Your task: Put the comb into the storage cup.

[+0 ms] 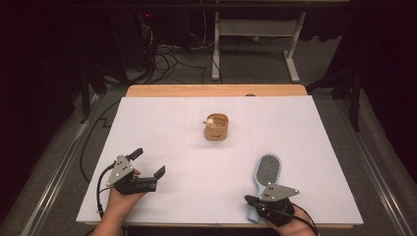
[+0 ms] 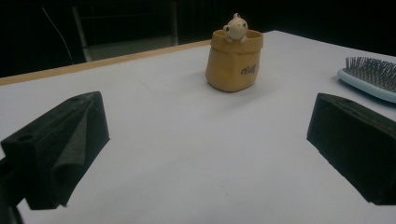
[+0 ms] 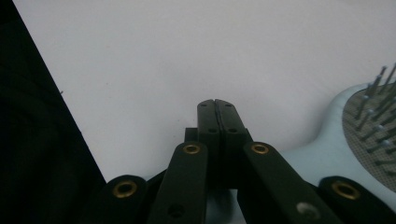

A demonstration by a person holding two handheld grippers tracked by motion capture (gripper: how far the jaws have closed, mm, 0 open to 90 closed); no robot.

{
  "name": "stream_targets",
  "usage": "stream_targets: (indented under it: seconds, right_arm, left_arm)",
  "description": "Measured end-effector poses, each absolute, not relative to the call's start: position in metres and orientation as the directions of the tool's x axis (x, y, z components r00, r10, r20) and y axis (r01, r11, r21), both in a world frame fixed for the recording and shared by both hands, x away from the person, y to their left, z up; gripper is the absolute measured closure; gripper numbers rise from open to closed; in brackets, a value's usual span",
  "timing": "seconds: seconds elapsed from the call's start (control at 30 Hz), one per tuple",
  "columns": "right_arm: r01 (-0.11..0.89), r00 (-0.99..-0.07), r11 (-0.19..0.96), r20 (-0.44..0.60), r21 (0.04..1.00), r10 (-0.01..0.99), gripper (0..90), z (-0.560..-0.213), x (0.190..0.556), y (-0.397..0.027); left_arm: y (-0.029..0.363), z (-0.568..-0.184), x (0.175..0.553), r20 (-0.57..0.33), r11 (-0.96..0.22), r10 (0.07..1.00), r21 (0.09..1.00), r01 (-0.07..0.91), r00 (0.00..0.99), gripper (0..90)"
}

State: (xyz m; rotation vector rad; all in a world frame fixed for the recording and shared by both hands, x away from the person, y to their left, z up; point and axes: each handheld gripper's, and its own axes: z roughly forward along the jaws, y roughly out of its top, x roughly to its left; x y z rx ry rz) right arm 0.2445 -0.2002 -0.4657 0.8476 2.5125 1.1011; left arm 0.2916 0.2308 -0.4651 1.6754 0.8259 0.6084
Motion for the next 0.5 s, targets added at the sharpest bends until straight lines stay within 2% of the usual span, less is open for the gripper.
stream_targets:
  seconds: [0.5]
  right_arm:
    - [0.461, -0.775, 0.542, 0.022, 0.703, 0.631, 90.0, -0.463, 0.251, -0.215]
  left_arm:
    - [0.232, -0.465, 0.291, -0.027, -0.132, 0.781, 0.969, 0.207, 0.624, 0.2]
